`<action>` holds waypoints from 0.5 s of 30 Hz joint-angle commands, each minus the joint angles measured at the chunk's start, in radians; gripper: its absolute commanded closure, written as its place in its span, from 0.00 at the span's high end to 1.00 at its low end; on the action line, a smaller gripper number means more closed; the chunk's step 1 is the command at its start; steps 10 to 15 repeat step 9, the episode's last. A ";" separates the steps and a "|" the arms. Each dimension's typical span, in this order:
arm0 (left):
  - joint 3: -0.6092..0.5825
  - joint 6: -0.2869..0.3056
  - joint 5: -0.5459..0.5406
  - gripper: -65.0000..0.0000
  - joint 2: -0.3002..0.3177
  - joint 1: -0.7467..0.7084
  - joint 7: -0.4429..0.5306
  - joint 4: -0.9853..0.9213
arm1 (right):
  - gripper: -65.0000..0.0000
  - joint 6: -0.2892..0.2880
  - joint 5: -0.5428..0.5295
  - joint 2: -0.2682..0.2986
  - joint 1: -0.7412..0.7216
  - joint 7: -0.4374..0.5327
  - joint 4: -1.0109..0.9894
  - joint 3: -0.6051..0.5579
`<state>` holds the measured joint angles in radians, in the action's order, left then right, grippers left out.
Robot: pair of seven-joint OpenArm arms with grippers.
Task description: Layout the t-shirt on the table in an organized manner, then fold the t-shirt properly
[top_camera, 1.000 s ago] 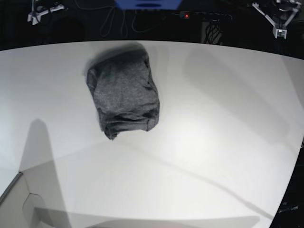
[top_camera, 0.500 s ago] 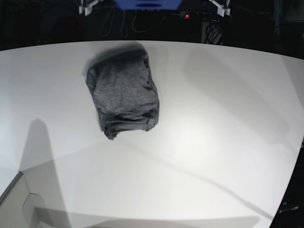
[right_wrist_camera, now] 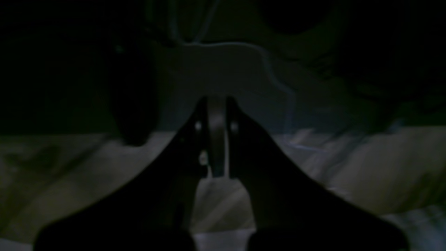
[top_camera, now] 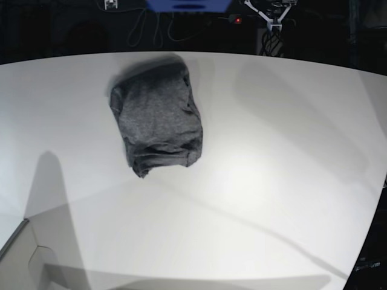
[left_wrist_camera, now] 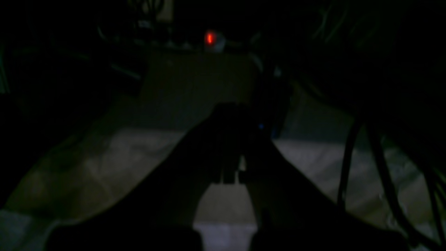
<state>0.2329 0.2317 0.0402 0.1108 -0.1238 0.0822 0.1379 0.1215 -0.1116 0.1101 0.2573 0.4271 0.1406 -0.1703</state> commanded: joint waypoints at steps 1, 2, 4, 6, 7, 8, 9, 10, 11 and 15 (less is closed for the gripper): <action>0.000 -0.001 0.003 0.00 0.005 -0.009 0.004 0.001 | 0.00 0.031 -0.012 0.017 0.001 0.009 -0.002 -0.001; 0.000 -0.001 0.003 0.00 0.005 -0.009 0.006 0.001 | 0.00 0.033 -0.012 0.023 0.001 0.009 -0.002 -0.001; 0.000 0.001 0.003 0.00 0.007 -0.009 0.006 0.001 | 0.00 0.033 -0.012 0.024 0.001 0.009 -0.002 -0.001; 0.000 0.001 0.005 0.00 0.007 -0.012 0.006 0.001 | 0.00 0.033 -0.012 0.029 0.004 0.009 -0.002 -0.001; 0.000 0.001 0.005 0.00 0.007 -0.012 0.006 0.001 | 0.00 0.033 -0.012 0.029 0.004 0.009 -0.002 -0.001; 0.000 0.001 0.005 0.00 0.007 -0.012 0.006 0.001 | 0.00 0.033 -0.012 0.027 0.004 0.009 -0.002 -0.001; 0.000 0.001 0.005 0.00 0.007 -0.012 0.006 0.001 | 0.00 0.033 -0.012 0.024 0.004 0.009 -0.002 -0.001; 0.000 0.001 0.005 0.00 0.007 -0.012 0.006 0.001 | 0.00 0.033 -0.012 0.024 0.004 0.009 -0.002 -0.001; 0.000 0.001 0.005 0.00 0.007 -0.012 0.006 0.001 | 0.00 0.033 -0.012 0.024 0.004 0.009 -0.002 -0.001; 0.000 0.001 0.005 0.00 0.007 -0.012 0.006 0.001 | 0.00 0.033 -0.012 0.024 0.004 0.009 -0.002 -0.001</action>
